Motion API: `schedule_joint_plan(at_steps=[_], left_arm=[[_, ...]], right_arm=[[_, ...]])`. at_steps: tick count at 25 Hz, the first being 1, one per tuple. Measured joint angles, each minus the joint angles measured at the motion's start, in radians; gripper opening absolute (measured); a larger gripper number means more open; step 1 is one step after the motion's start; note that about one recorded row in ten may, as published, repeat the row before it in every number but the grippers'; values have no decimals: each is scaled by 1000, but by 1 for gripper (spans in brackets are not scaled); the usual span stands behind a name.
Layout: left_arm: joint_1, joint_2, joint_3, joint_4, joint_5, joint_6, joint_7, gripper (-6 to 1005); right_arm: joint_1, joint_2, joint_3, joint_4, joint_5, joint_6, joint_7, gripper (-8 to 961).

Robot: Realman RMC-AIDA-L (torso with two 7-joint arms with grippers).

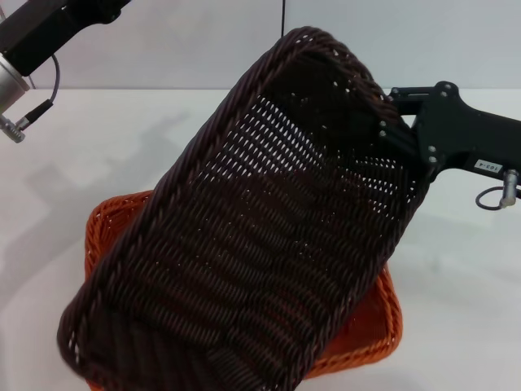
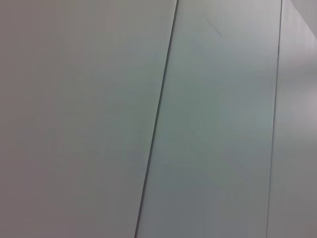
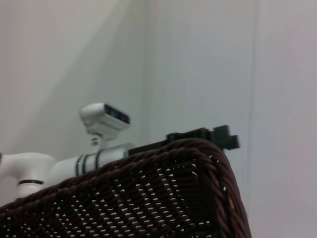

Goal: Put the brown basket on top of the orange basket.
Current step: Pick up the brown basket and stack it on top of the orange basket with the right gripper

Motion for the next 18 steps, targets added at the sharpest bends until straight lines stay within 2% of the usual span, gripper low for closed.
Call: schedule_joint_plan(at_steps=[9, 18], left_arm=[[-30, 0, 4, -1, 6, -49, 4, 742], [-53, -1, 2, -27, 23, -62, 8, 742]], right_arm=[[-6, -4, 31, 41, 0, 73, 6, 163], [-6, -3, 31, 99, 60, 65, 30, 163]])
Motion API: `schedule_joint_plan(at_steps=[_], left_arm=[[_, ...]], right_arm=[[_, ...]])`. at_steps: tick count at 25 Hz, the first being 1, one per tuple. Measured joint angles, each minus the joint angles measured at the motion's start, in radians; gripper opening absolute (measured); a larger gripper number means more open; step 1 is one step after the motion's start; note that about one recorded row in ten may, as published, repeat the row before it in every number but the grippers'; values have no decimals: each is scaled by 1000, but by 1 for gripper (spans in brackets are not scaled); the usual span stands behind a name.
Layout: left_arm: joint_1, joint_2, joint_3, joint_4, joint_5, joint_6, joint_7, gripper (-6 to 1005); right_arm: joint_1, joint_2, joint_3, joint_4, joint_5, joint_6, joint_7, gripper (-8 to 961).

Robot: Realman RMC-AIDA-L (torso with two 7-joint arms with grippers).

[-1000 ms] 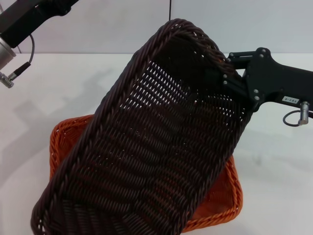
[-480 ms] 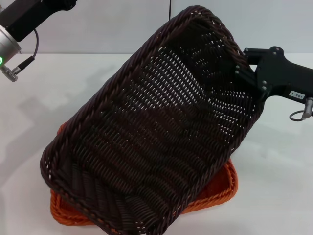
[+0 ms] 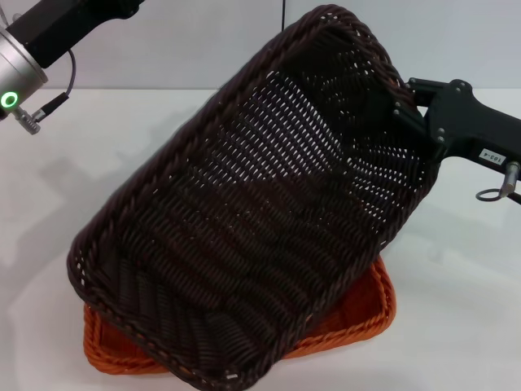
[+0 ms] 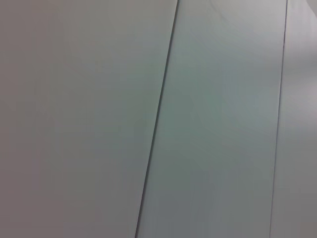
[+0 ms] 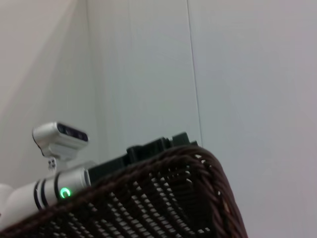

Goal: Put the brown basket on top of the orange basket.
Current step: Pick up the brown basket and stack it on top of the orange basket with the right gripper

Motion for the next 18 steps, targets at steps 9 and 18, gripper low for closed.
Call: schedule_joint_plan(at_steps=[9, 18], left_arm=[[-14, -1, 0, 0, 9, -17, -2, 742], [-36, -3, 4, -5, 35, -42, -1, 742]], right_arm=[[-43, 4, -11, 8, 4, -42, 19, 162], [-69, 2, -14, 12, -3, -54, 19, 163]])
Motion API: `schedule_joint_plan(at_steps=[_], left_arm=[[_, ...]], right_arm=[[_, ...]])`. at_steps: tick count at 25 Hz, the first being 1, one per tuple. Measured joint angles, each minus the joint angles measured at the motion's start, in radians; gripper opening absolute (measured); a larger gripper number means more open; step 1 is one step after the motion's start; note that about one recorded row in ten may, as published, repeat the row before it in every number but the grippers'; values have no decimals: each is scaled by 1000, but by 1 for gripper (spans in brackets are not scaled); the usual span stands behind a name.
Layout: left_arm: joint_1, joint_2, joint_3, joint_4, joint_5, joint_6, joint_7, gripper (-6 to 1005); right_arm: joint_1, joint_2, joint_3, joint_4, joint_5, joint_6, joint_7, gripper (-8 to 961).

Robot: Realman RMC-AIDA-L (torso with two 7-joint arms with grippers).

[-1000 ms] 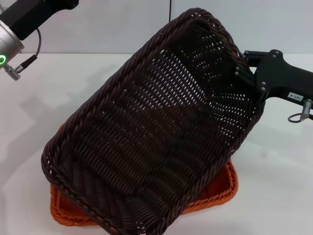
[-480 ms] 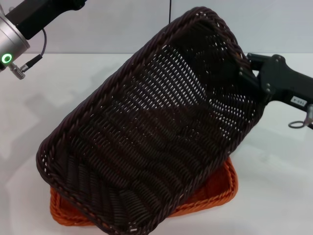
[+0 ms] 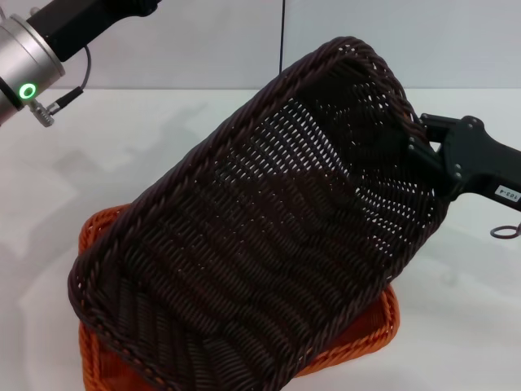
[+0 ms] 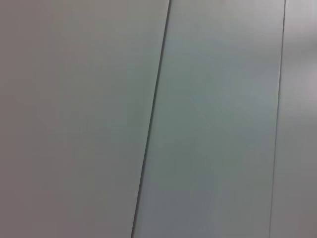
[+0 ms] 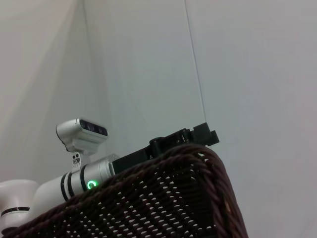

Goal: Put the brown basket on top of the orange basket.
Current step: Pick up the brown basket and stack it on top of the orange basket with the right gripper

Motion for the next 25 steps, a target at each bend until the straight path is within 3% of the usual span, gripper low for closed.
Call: schedule_joint_plan(at_steps=[25], left_arm=[[-14, -5, -2, -11, 4, -1, 2, 742]], right_arm=[[13, -4, -42, 22, -39, 32, 4, 185]])
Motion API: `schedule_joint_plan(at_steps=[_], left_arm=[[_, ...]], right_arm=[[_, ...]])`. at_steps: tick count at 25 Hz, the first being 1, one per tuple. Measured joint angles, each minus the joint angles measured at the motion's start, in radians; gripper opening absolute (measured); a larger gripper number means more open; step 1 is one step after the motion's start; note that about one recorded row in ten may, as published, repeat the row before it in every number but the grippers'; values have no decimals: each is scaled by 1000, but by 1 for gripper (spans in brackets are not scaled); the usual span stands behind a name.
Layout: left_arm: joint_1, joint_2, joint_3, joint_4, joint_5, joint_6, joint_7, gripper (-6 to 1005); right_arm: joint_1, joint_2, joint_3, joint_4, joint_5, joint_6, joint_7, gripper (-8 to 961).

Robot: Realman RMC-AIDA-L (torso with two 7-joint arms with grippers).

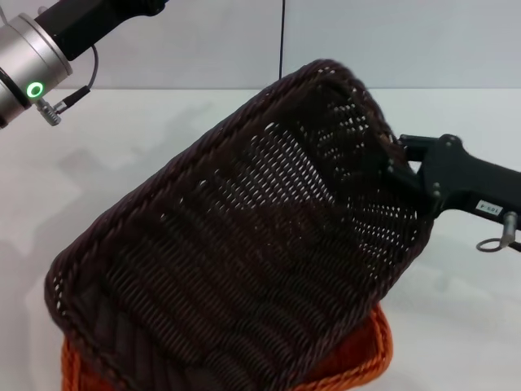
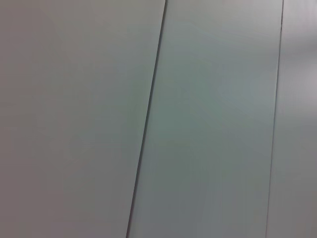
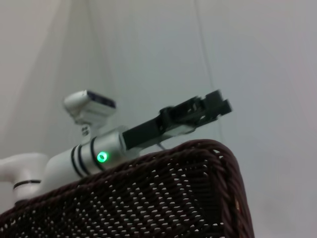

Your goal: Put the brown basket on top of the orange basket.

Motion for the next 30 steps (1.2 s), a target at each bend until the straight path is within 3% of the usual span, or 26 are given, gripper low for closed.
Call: schedule_joint_plan(at_steps=[4, 16, 20, 25, 26, 30], left_arm=[[-1, -1, -2, 0, -1, -1, 0, 742], [5, -2, -7, -2, -1, -11, 1, 742], [7, -4, -7, -2, -1, -11, 1, 742], [9, -6, -8, -2, -1, -11, 2, 742], [10, -6, -8, -1, -1, -11, 4, 742], [18, -13, -19, -1, -9, -5, 23, 742]], right_arm=[[2, -1, -28, -11, -4, 4, 9, 190], [3, -4, -23, -16, -1, 7, 18, 527], [4, -6, -21, -16, 3, 6, 18, 527], [-1, -7, 69, -16, 6, -16, 12, 526], [-6, -11, 141, -20, 7, -38, 10, 526], [-15, -17, 249, -43, 11, -68, 5, 526]])
